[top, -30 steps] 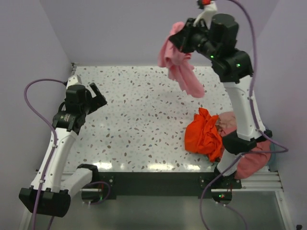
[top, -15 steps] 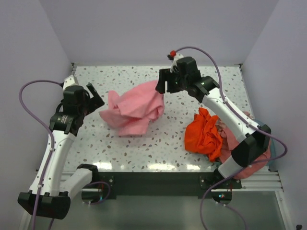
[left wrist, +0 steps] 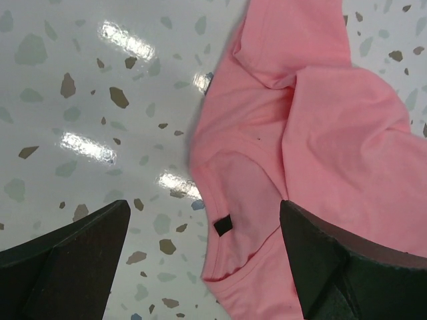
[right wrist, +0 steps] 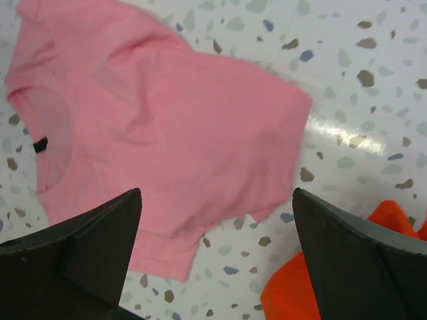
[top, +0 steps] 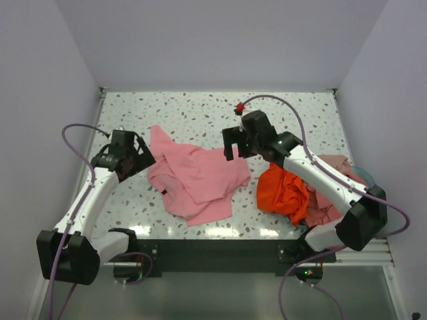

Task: Fold and stack the t-shirts
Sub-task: Flatten the tshirt out

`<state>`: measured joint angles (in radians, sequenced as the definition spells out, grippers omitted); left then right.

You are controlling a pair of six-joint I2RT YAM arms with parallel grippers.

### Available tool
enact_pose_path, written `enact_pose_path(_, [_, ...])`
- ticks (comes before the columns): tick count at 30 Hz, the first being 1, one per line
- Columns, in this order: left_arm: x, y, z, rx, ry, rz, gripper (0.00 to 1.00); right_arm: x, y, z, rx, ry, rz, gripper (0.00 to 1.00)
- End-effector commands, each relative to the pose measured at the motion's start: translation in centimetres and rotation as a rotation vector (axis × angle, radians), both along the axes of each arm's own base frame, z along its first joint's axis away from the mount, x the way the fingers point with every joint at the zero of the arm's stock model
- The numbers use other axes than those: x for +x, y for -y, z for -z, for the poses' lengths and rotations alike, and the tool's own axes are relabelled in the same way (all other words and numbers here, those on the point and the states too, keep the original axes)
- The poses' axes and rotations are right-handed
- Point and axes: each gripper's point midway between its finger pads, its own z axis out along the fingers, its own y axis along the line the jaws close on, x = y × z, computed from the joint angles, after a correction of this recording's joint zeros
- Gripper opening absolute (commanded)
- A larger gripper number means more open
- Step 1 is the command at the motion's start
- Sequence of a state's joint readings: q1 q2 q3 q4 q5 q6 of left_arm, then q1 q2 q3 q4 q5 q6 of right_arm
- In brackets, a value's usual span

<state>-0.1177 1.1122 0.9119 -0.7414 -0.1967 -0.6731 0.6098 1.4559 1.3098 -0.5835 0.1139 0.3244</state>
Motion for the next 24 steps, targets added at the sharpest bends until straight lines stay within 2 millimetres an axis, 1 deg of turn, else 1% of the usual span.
enact_pose_path(1, [0.2,1.1,1.3,-0.066,0.001,0.012,1.0,-2.6,-0.9,2.1,-0.013,-0.042,-0.019,0.99])
enact_pose_path(2, [0.2,1.1,1.9,-0.071,-0.016,0.011,1.0,-3.8,-1.0,3.6,-0.023,-0.072,-0.03,0.99])
enact_pose_path(3, [0.3,1.3,2.3,-0.075,-0.017,0.015,1.0,-5.1,-2.2,3.7,-0.017,-0.063,-0.053,0.99])
enact_pose_path(4, [0.1,1.4,3.0,-0.081,-0.033,0.02,1.0,-6.1,-2.8,4.1,-0.023,-0.065,-0.072,0.99])
enact_pose_path(5, [0.1,1.5,3.6,-0.081,-0.05,0.019,1.0,-8.1,-4.0,5.1,-0.041,-0.076,-0.125,0.99])
enact_pose_path(7, [-0.1,1.6,4.5,-0.088,-0.074,0.017,1.0,-9.7,-4.4,6.0,-0.059,-0.087,-0.106,0.99])
enact_pose_path(8, [-0.3,1.7,5.2,-0.092,-0.096,0.02,1.0,-10.8,-4.2,7.0,-0.076,-0.111,-0.101,0.99])
enact_pose_path(9, [-0.5,1.8,5.6,-0.099,-0.107,0.018,1.0,-12.1,-4.7,7.7,-0.067,-0.138,-0.09,0.99])
enact_pose_path(10, [-1.2,1.8,6.4,-0.1,-0.133,0.015,1.0,-12.5,-4.5,8.1,-0.069,-0.137,-0.069,0.99])
enact_pose_path(11, [-1.6,1.8,6.7,-0.106,-0.143,0.015,1.0,-13.5,-3.8,9.7,-0.091,-0.163,-0.054,0.99])
enact_pose_path(12, [-2.0,2.0,7.0,-0.117,-0.151,0.016,1.0,-14.0,-3.8,10.2,-0.067,-0.182,-0.022,0.98])
enact_pose_path(13, [-3.0,2.8,7.7,-0.155,-0.176,0.035,1.0,-14.1,-3.4,10.4,-0.06,-0.182,0.001,0.99])
enact_pose_path(14, [-3.2,3.3,7.6,-0.181,-0.158,0.048,0.99,-14.2,-2.6,11.1,-0.07,-0.181,0.033,0.99])
enact_pose_path(15, [-3.5,4.3,7.6,-0.217,-0.151,0.073,0.99,-14.2,-2.2,11.1,-0.069,-0.181,0.063,0.99])
enact_pose_path(16, [-4.6,5.6,8.0,-0.239,-0.159,0.116,0.99,-14.0,-2.0,10.7,-0.062,-0.171,0.082,0.99])
enact_pose_path(17, [-5.2,6.4,8.1,-0.247,-0.168,0.114,0.99,-13.6,-1.7,10.3,-0.065,-0.147,0.099,0.99])
enact_pose_path(18, [-5.8,7.0,8.2,-0.242,-0.178,0.123,0.99,-13.4,-1.8,10.1,-0.067,-0.134,0.092,0.99])
enact_pose_path(19, [-6.8,8.0,8.6,-0.229,-0.199,0.162,0.99,-13.2,-2.1,9.9,-0.061,-0.127,0.088,0.99])
enact_pose_path(20, [-7.4,8.3,8.7,-0.239,-0.212,0.154,0.99,-13.2,-2.5,10.0,-0.059,-0.132,0.071,0.98])
enact_pose_path(22, [-8.9,8.2,9.5,-0.24,-0.243,0.146,0.99,-12.8,-3.7,9.6,-0.05,-0.108,0.002,0.99])
enact_pose_path(23, [-9.2,8.2,9.7,-0.251,-0.246,0.131,0.99,-12.6,-4.3,9.3,-0.046,-0.095,-0.028,0.99])
enact_pose_path(24, [-9.9,8.5,10.1,-0.274,-0.248,0.138,0.96,-11.9,-5.6,8.6,-0.044,-0.051,-0.105,0.99])
